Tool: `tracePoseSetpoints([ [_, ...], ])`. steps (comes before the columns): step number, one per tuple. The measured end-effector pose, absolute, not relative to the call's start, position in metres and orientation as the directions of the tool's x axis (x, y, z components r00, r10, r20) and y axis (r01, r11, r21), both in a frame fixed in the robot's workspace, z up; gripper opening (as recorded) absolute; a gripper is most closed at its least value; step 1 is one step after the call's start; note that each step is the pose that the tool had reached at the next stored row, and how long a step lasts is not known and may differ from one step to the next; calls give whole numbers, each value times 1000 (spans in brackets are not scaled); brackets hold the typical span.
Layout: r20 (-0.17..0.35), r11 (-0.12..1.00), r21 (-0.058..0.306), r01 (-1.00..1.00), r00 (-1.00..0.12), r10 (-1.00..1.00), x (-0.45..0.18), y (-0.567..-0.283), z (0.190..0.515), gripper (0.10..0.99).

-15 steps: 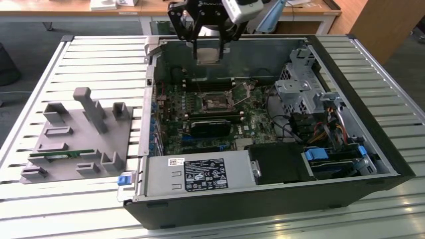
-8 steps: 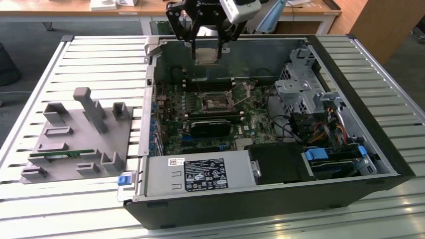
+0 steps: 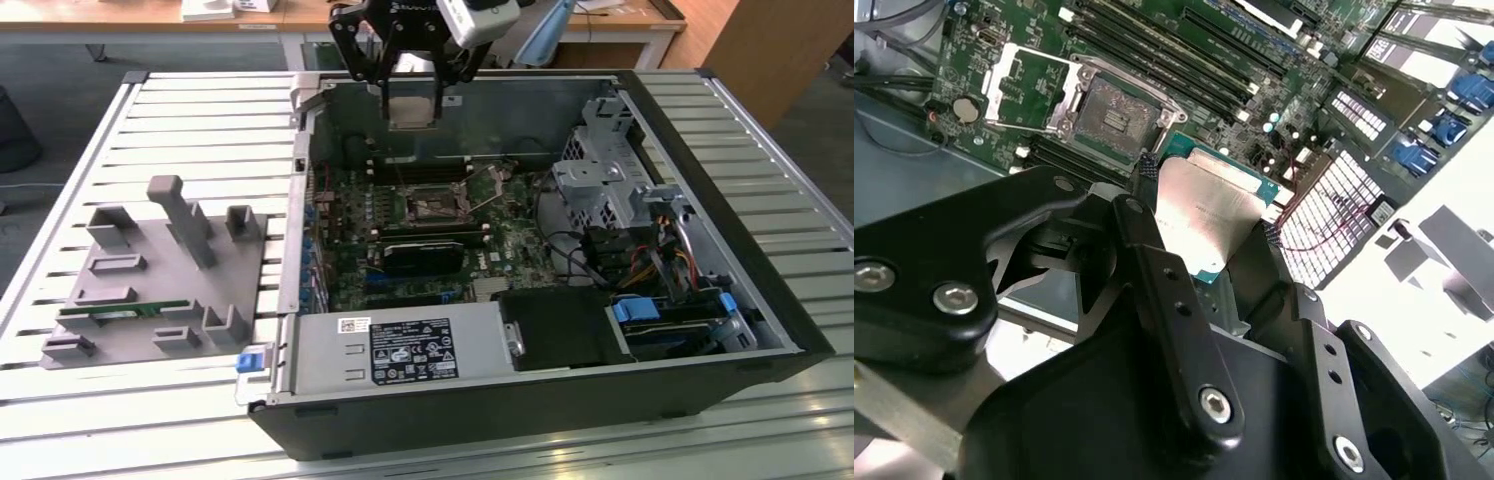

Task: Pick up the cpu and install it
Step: 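Pick up the cpu and move it towards the insertion slot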

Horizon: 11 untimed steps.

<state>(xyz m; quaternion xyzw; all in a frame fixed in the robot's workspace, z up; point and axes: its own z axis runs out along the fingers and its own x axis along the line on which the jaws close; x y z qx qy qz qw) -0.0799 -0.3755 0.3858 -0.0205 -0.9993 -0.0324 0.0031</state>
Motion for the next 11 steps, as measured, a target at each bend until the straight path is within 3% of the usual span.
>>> tracePoseSetpoints([
  [11, 8, 997, 65, 41, -999, 41, -85, -375, 386, 533],
])
